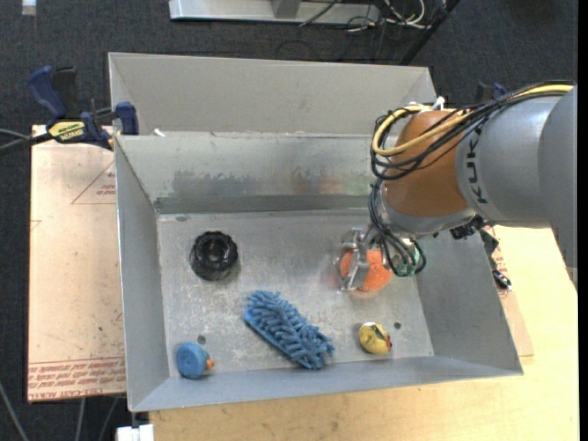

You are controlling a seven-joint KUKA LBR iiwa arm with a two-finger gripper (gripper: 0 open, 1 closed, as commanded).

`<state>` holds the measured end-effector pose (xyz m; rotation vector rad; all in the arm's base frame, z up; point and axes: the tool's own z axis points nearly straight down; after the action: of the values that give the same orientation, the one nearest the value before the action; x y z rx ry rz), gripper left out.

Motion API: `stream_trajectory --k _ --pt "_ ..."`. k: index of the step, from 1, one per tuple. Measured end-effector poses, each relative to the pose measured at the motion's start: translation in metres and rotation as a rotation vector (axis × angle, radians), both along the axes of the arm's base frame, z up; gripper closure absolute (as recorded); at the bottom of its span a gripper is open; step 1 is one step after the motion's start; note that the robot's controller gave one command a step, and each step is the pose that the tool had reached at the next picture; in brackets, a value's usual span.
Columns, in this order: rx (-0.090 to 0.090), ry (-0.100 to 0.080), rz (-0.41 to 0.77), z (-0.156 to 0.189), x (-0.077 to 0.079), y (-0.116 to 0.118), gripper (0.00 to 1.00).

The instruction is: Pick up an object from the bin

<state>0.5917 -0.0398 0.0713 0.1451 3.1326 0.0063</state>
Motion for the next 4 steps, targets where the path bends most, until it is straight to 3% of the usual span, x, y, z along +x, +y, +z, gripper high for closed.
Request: stream_trajectory --k 1,2,3,4 --pt "0.0 0.0 0.0 0.0 0.0 0.0 1.0" --pt "0.001 0.003 0.0 0.033 -0.009 -0.015 1.0" --pt "0.0 0.002 0.053 0.078 -0.014 -0.021 1.0" --pt "0.001 0.001 0.035 0.133 -0.016 -0.019 1.0"
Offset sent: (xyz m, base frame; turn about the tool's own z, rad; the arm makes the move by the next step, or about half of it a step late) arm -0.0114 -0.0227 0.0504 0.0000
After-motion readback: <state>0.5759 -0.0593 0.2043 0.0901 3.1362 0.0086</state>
